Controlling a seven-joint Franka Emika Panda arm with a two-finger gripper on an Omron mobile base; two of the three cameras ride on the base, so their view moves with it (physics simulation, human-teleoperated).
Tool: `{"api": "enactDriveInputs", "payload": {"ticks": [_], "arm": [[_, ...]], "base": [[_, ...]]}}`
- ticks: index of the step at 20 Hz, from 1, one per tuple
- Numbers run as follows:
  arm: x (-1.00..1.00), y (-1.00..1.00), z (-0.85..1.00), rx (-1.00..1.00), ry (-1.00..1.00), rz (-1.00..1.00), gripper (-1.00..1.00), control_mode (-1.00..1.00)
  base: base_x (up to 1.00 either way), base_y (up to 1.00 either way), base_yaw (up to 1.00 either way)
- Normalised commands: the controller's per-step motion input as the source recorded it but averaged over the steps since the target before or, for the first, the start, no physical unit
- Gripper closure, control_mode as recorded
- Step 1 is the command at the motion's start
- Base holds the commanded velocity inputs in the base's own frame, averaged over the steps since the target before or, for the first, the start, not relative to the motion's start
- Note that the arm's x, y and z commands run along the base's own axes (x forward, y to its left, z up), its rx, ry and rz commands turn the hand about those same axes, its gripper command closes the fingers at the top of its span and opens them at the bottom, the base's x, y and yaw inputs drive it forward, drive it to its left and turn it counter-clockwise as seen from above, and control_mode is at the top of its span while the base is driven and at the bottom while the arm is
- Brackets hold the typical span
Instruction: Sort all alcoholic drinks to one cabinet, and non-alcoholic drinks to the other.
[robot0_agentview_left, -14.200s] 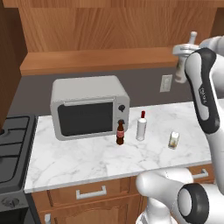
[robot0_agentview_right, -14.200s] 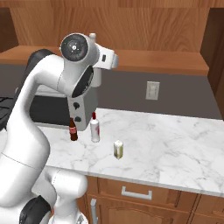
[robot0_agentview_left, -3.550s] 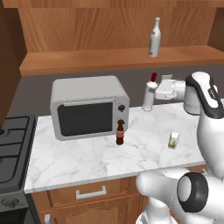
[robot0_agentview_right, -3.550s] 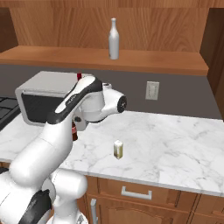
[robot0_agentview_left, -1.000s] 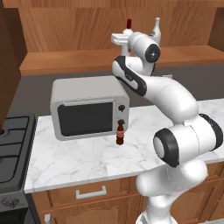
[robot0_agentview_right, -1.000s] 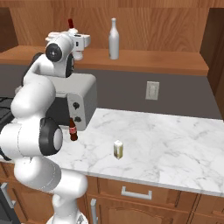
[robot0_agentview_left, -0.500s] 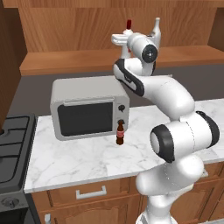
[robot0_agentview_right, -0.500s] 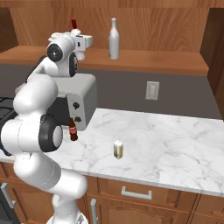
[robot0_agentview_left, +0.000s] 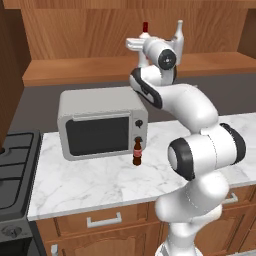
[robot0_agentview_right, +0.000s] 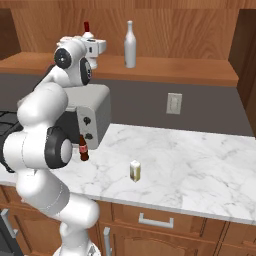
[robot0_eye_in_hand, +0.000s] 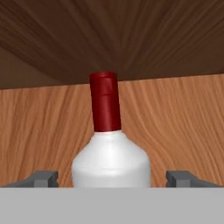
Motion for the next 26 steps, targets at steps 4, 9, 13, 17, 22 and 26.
{"api": "enactDriveInputs", "payload": {"ticks": [4, 9, 13, 17, 22, 26], "arm": [[-0.04, 0.00, 0.00, 0.00, 0.00, 0.00, -1.00, -1.00], [-0.53, -0.06, 0.00, 0.00, 0.00, 0.00, -1.00, -1.00], [-0.96, -0.13, 0.00, 0.00, 0.00, 0.00, -1.00, -1.00], [-1.00, -0.25, 0.00, 0.00, 0.01, 0.00, -1.00, -1.00], [-1.00, -0.49, -0.03, 0.00, 0.05, 0.04, -1.00, -1.00], [-0.96, -0.56, -0.09, -0.02, 0.15, 0.13, -1.00, -1.00]], "base": [[0.00, 0.00, 0.00], [0.00, 0.00, 0.00], [0.00, 0.00, 0.00], [0.00, 0.00, 0.00], [0.00, 0.00, 0.00], [0.00, 0.00, 0.00]]}}
